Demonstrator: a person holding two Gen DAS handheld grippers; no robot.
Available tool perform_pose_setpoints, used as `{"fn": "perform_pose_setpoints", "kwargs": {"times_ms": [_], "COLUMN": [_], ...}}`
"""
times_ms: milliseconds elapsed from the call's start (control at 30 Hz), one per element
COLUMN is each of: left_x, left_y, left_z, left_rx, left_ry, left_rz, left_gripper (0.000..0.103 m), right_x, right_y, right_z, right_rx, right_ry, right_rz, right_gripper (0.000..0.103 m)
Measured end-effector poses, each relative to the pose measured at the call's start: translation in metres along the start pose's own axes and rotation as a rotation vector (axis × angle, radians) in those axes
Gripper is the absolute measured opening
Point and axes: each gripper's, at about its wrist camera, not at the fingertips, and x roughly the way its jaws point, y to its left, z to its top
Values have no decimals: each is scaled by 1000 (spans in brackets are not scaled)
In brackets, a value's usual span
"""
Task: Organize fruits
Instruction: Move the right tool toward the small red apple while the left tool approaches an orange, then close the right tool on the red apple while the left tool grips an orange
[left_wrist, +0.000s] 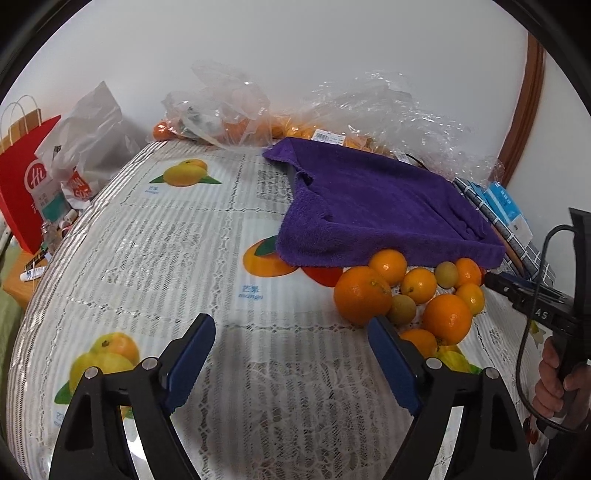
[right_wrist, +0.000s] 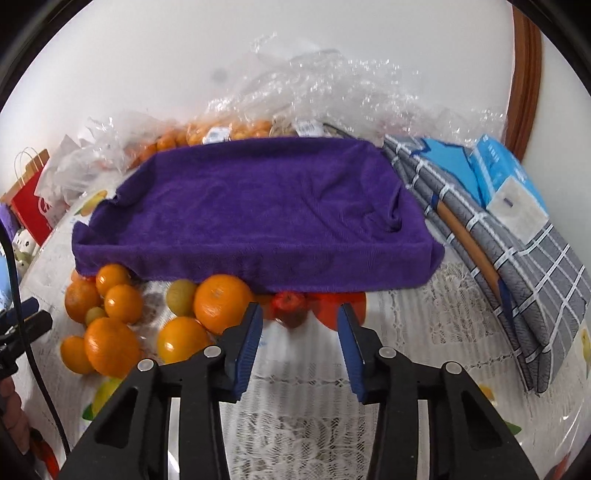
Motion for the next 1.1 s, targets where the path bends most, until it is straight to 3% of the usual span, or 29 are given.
{"fn": "perform_pose_setpoints", "kwargs": {"times_ms": [400, 467, 533, 633, 867, 967, 1100], "left_x": [9, 11, 13, 13, 17, 25, 34], "left_y": [-1, 3, 3, 1, -10, -20, -25], "left_z": [-1, -1, -1, -2, 7, 14, 22], "left_rx": [-12, -29, -35, -24, -54, -40, -82], "left_ry": [33, 40, 48, 47, 40, 62, 80], "left_rz": [-114, -129, -126, -138, -142, -99, -131], "left_gripper": [79, 77, 68, 64, 63, 62, 62], "right_x": [25, 26, 26, 23, 14, 13, 13], "right_y": [5, 8, 11, 10, -7, -9, -10], "right_z": [6, 7, 7, 7, 5, 4, 4], "right_rx": [-87, -104, -119, -115, -62, -53, -52], "right_ry": [34, 31, 23, 15, -17, -23, -23], "right_rz": [-4, 13, 15, 17, 8, 6, 13], "right_gripper": [39, 27, 25, 25, 25, 25, 25]}}
